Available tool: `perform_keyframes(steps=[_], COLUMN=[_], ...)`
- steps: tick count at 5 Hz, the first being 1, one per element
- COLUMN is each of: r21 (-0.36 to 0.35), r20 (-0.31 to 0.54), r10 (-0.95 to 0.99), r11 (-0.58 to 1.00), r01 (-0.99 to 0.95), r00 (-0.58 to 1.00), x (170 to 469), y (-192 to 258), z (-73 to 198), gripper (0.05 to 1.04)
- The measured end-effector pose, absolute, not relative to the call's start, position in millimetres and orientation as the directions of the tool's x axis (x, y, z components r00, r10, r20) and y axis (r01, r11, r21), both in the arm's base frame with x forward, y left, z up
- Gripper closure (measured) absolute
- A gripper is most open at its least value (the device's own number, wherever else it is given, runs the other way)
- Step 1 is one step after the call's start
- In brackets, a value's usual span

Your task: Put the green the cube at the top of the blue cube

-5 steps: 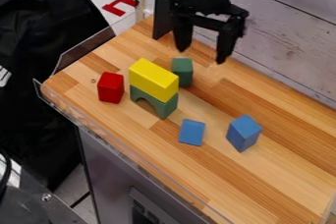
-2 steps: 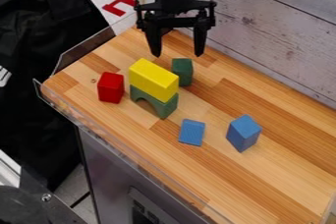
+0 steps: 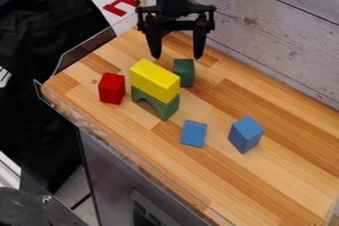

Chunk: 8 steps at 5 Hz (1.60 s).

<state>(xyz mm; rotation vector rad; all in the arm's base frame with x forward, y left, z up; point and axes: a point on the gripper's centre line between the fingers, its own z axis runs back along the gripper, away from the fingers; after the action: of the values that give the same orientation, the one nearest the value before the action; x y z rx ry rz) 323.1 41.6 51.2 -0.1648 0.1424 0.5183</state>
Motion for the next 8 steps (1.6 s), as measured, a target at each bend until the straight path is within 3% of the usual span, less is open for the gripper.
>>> perform_keyframes(steps=[3, 4, 5, 7, 8], r21=[-0.093, -0.099, -0.133, -0.177, -0.079], r20=[-0.210, -0.191, -0.197, -0.058, -0.058], r10=[0.499, 0.502, 0.474, 0.184, 0.009], r11=[0.846, 0.845, 0.855, 0.965, 0.997], r01=[-0.525, -0.525, -0.502, -0.191, -0.014], r00=[0.841, 0.844, 0.859, 0.981, 0.998], x=[329, 331, 323, 316, 318], y=[36, 37, 34, 13, -19], z=[8, 6, 11, 77, 90], gripper=[0.121, 0.394, 0.483, 0.484, 0.484])
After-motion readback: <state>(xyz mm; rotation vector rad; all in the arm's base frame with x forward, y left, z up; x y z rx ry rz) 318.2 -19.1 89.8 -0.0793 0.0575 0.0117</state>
